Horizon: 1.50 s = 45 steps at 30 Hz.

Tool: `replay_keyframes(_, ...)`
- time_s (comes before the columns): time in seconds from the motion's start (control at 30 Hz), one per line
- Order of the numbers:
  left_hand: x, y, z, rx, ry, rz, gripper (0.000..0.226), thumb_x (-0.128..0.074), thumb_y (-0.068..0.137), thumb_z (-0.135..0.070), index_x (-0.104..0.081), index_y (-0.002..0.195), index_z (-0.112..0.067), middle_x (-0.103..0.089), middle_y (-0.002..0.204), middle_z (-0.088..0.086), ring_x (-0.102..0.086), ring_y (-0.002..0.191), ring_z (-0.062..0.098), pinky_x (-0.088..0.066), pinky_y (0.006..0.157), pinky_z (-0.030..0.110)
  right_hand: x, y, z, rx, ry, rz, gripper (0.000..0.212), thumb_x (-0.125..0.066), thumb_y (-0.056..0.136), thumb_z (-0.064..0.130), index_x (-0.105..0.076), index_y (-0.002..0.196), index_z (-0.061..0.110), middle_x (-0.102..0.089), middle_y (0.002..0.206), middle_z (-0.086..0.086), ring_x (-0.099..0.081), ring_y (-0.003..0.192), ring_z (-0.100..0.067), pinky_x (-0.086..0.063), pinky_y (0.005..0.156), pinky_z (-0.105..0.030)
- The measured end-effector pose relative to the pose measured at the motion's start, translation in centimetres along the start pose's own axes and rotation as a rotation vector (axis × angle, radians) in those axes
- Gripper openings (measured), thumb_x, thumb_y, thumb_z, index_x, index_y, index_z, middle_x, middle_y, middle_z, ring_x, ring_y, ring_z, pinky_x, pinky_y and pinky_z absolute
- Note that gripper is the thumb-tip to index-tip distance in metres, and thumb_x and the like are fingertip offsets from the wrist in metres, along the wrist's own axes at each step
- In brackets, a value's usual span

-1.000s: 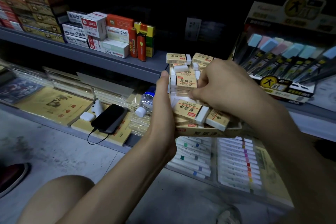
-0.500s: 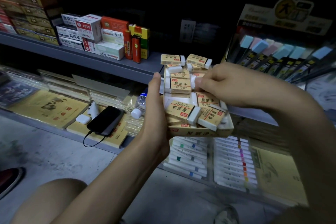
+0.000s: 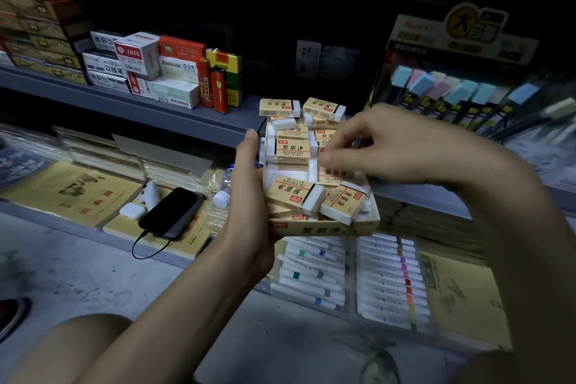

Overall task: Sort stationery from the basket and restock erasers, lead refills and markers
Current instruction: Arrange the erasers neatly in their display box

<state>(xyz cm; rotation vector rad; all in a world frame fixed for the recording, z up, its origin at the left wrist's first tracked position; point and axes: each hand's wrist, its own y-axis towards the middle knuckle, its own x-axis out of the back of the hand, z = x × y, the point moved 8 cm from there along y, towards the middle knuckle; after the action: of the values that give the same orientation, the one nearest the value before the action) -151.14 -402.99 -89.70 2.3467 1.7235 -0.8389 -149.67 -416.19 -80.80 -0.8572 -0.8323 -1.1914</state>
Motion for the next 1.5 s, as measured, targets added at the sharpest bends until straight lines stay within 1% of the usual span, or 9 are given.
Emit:
replay_keyframes(0.17, 0.0, 0.1, 0.1, 0.016, 0.007, -0.01, 0.072, -0.027, 0.098, -0.068, -0.077, 0.107, -0.017, -0.08, 0.095, 0.012, -0.078, 0.082, 0.025, -0.059, 0.054, 0.028, 1.8, 0.8, 0.0, 0.011, -0.142, -0.289, 0.01, -0.079, 0.088, 0.027, -0.075, 0.098, 0.031, -0.065, 0.085, 0.01, -0.059, 0.077, -0.006, -0.042, 0.061, -0.024)
replay_keyframes(0.3, 0.2, 0.2, 0.0, 0.011, -0.002, -0.016, 0.071, -0.03, 0.099, -0.067, -0.08, 0.098, -0.016, -0.08, 0.092, 0.013, -0.078, 0.078, 0.026, -0.059, 0.053, 0.028, 1.0, 1.5, -0.2, -0.04, -0.27, -0.257, 0.016, -0.083, 0.083, 0.034, -0.076, 0.097, 0.03, -0.062, 0.086, 0.009, -0.061, 0.082, -0.014, -0.047, 0.067, -0.03)
replay_keyframes(0.5, 0.2, 0.4, 0.1, 0.026, -0.025, -0.006, 0.073, -0.03, 0.098, -0.067, -0.083, 0.089, -0.017, -0.08, 0.092, 0.013, -0.078, 0.079, 0.026, -0.059, 0.053, 0.029, 1.9, 0.9, -0.1, 0.003, -0.215, -0.232, 0.007, -0.073, 0.091, 0.035, -0.069, 0.09, 0.03, -0.058, 0.09, 0.014, -0.055, 0.083, -0.003, -0.041, 0.063, -0.022)
replay_keyframes(0.63, 0.1, 0.4, 0.1, 0.034, -0.025, -0.004, 0.074, -0.029, 0.098, -0.067, -0.082, 0.094, -0.016, -0.08, 0.093, 0.013, -0.078, 0.078, 0.026, -0.058, 0.051, 0.028, 3.3, 0.2, -0.6, -0.012, -0.033, -0.318, 0.007, -0.065, 0.097, 0.032, -0.061, 0.094, 0.027, -0.069, 0.091, 0.006, -0.068, 0.081, -0.012, -0.057, 0.071, -0.037)
replay_keyframes(0.83, 0.2, 0.4, 0.1, 0.037, -0.019, -0.007, 0.073, -0.03, 0.098, -0.067, -0.082, 0.098, -0.015, -0.08, 0.094, 0.014, -0.078, 0.079, 0.027, -0.058, 0.051, 0.029, 4.2, -0.5, -1.1, -0.007, 0.509, -0.416, 0.02, -0.06, 0.099, 0.005, -0.065, 0.117, 0.013, -0.075, 0.08, -0.012, -0.077, 0.072, -0.019, -0.063, 0.065, -0.032)
replay_keyframes(1.0, 0.2, 0.3, 0.1, 0.033, -0.004, -0.009, 0.071, -0.029, 0.099, -0.067, -0.079, 0.103, -0.018, -0.08, 0.093, 0.012, -0.078, 0.078, 0.025, -0.058, 0.051, 0.027, 3.6, 0.7, -0.9, -0.017, 0.795, -0.403, 0.02, -0.061, 0.09, -0.005, -0.061, 0.107, 0.005, -0.076, 0.089, -0.013, -0.077, 0.081, -0.022, -0.062, 0.064, -0.031)
replay_keyframes(1.1, 0.2, 0.2, 0.1, 0.037, 0.001, -0.008, 0.071, -0.028, 0.098, -0.067, -0.079, 0.106, -0.018, -0.08, 0.095, 0.012, -0.078, 0.082, 0.026, -0.059, 0.053, 0.028, 3.5, 1.9, -1.1, -0.028, 0.668, -0.416, 0.018, -0.062, 0.087, 0.007, -0.057, 0.101, 0.018, -0.068, 0.082, -0.009, -0.065, 0.075, -0.022, -0.051, 0.062, -0.035)
replay_keyframes(1.3, 0.2, 0.2, 0.1, 0.042, 0.014, -0.017, 0.071, -0.029, 0.098, -0.068, -0.078, 0.105, -0.018, -0.08, 0.095, 0.012, -0.078, 0.083, 0.026, -0.06, 0.054, 0.029, 3.5, 3.1, 0.5, 0.007, -0.26, -0.453, 0.046, -0.079, 0.082, 0.05, -0.072, 0.116, 0.019, -0.065, 0.097, 0.006, -0.058, 0.088, -0.013, -0.042, 0.065, -0.027)
replay_keyframes(1.5, 0.2, 0.1, 0.1, 0.044, 0.002, -0.014, 0.069, -0.029, 0.098, -0.068, -0.076, 0.113, -0.019, -0.08, 0.098, 0.01, -0.079, 0.083, 0.024, -0.06, 0.054, 0.027, 3.3, 4.9, 0.0, 0.004, -0.34, -0.355, 0.032, -0.081, 0.082, 0.045, -0.077, 0.099, 0.019, -0.063, 0.1, 0.001, -0.058, 0.095, -0.018, -0.044, 0.07, -0.033)
